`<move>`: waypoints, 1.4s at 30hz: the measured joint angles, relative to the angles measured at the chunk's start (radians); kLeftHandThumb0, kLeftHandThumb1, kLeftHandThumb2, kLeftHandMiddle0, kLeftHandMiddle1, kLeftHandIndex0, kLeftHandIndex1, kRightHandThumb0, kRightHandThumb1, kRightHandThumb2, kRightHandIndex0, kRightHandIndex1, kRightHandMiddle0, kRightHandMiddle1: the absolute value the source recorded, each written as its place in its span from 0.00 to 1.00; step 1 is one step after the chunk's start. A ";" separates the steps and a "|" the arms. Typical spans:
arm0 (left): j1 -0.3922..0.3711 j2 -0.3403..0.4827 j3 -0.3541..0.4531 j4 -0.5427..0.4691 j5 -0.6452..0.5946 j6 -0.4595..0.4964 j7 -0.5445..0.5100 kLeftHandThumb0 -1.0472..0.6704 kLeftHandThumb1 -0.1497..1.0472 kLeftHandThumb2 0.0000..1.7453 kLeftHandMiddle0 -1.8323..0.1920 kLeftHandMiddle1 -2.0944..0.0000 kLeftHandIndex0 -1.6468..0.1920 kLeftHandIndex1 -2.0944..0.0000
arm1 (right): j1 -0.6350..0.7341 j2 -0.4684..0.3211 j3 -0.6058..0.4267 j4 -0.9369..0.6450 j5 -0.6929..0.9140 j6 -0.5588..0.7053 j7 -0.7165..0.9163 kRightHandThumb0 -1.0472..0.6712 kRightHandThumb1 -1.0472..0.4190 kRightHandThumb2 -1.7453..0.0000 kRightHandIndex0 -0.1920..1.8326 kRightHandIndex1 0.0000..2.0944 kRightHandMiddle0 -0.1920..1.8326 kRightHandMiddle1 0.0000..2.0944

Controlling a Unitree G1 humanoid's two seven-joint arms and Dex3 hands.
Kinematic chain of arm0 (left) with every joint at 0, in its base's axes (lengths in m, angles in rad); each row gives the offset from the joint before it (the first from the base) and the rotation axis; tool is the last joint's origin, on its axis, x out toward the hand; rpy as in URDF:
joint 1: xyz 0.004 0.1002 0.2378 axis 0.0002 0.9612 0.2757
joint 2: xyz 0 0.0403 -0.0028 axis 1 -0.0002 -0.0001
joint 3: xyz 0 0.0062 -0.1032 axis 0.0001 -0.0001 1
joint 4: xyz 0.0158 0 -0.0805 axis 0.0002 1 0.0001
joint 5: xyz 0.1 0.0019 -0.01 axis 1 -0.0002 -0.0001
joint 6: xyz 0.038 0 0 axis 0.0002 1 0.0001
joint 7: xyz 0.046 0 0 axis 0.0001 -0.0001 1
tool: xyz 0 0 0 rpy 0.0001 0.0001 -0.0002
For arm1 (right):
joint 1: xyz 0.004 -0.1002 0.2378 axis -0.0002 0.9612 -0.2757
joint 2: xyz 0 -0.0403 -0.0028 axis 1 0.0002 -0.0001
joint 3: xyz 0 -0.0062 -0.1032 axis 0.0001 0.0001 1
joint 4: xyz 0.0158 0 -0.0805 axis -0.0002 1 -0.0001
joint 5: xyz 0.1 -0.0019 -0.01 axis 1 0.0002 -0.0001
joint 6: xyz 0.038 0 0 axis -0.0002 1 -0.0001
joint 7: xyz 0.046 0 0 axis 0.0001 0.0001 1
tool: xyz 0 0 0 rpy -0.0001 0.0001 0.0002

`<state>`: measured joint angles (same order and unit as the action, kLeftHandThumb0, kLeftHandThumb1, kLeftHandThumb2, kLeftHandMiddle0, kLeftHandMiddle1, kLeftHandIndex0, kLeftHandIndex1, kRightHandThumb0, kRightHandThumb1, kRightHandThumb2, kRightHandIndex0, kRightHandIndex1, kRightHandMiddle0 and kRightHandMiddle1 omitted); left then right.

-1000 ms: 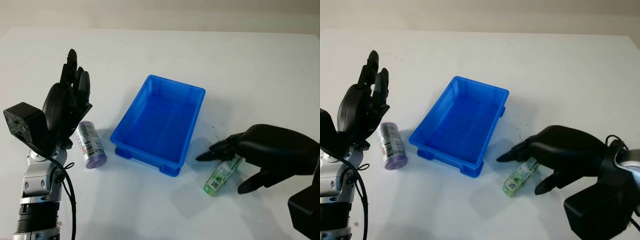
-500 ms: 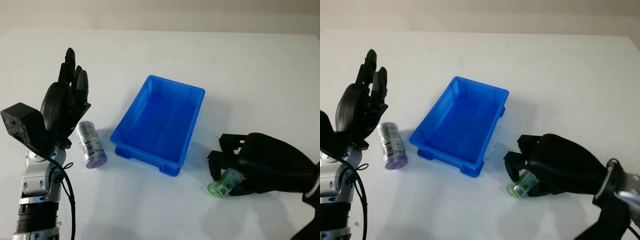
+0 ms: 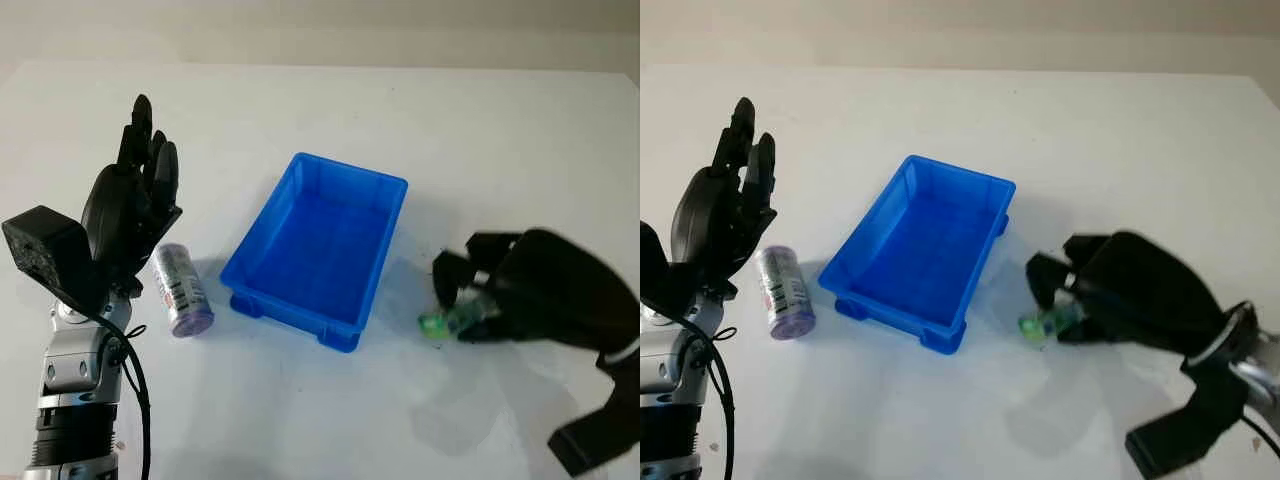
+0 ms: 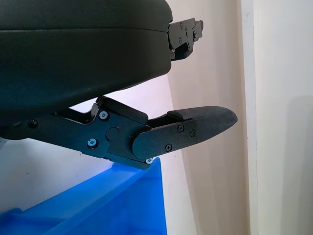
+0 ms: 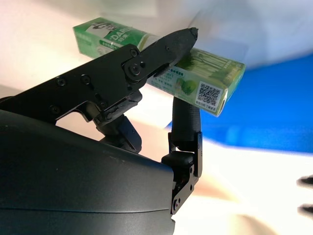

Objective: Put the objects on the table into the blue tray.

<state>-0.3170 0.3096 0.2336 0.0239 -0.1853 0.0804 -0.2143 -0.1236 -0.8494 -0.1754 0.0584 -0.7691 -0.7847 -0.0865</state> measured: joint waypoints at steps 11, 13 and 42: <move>0.002 -0.002 -0.006 0.002 0.003 -0.001 0.001 0.21 1.00 0.36 1.00 1.00 1.00 1.00 | -0.237 -0.035 0.031 0.150 0.013 0.044 -0.102 0.32 0.05 0.97 0.49 1.00 0.42 1.00; 0.002 -0.004 -0.008 0.005 0.004 -0.004 0.004 0.21 1.00 0.36 1.00 1.00 1.00 1.00 | -0.283 -0.035 0.054 0.178 -0.005 0.046 -0.139 0.32 0.04 0.97 0.51 1.00 0.44 1.00; 0.049 -0.049 -0.022 -0.016 0.020 -0.007 0.064 0.24 1.00 0.36 1.00 1.00 1.00 1.00 | -0.683 0.373 0.535 0.581 -0.130 -0.019 -0.506 0.27 0.00 0.87 0.27 0.96 0.15 0.93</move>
<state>-0.2684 0.2601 0.2119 0.0077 -0.1651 0.0737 -0.1503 -0.8064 -0.4767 0.3594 0.6394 -0.8994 -0.8034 -0.5922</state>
